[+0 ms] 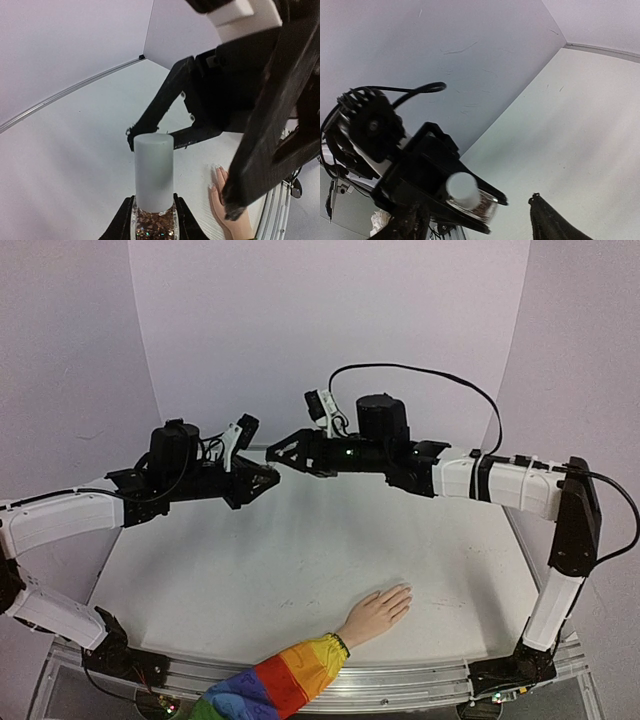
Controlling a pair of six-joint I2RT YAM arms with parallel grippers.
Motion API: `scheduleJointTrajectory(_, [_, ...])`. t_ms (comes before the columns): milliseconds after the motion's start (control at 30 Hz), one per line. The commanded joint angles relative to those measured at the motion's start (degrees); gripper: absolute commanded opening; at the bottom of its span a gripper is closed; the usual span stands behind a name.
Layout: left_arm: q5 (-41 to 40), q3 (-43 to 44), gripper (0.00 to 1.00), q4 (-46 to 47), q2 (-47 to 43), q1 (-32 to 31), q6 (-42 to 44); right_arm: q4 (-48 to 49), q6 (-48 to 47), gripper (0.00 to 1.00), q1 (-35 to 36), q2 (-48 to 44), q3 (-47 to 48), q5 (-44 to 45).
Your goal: Paint the nails
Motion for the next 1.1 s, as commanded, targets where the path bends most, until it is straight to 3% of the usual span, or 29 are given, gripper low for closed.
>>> scheduleJointTrajectory(0, [-0.98,-0.37,0.0,3.11,-3.14,-0.12,0.65,-0.07,2.35,0.64,1.02,1.6,7.1,3.82])
scheduleJointTrajectory(67, [-1.04,-0.98,0.0,3.12,-3.96,-0.18,0.63,-0.08,2.35,0.62,2.03,2.24,8.2,4.97])
scheduleJointTrajectory(167, [-0.86,-1.77,0.0,3.14,-5.04,-0.23,0.69,-0.25,3.82,0.49,2.79,3.84,10.4,4.82])
scheduleJointTrajectory(467, [-0.46,-0.83,0.0,3.15,-4.16,-0.32,-0.21,-0.3,2.98,0.37,3.3,6.44,13.46,2.04])
scheduleJointTrajectory(533, [0.14,-0.34,0.0,3.19,-3.58,-0.36,-0.52,-0.35,1.64,0.23,3.3,6.42,13.12,1.42])
scheduleJointTrajectory(600, [1.59,0.26,0.0,3.18,-3.11,-0.32,-0.56,-0.46,-0.32,0.01,3.2,5.75,12.29,1.27])
scheduleJointTrajectory(667, [4.79,0.82,0.0,3.2,-2.58,-0.26,-0.6,-0.36,-2.92,0.0,3.05,4.91,11.39,-0.12])
scheduleJointTrajectory(767, [15.63,2.54,0.0,3.49,-1.14,-0.22,-0.6,3.11,-10.48,0.0,2.95,4.48,9.73,-12.71])
scheduleJointTrajectory(800, [20.3,3.06,0.0,4.09,-0.75,-0.21,-0.64,5.42,-13.87,0.0,2.95,4.3,8.42,-25.48])
scheduleJointTrajectory(867, [30.25,3.46,0.0,7.29,0.29,-0.25,-1.34,8.57,-19.9,0.0,2.94,3.43,5.15,-42.56])
scheduleJointTrajectory(967, [35.98,3.8,0.0,11.64,1.66,-0.23,-3.34,8.59,-25.04,0.0,1.91,1.35,0.09,-46.33])
scheduleJointTrajectory(1067, [28.27,3.34,0.0,11.74,2.14,-0.24,-2.75,8.23,-25.11,0.0,0.36,1.57,-0.78,-43.92])
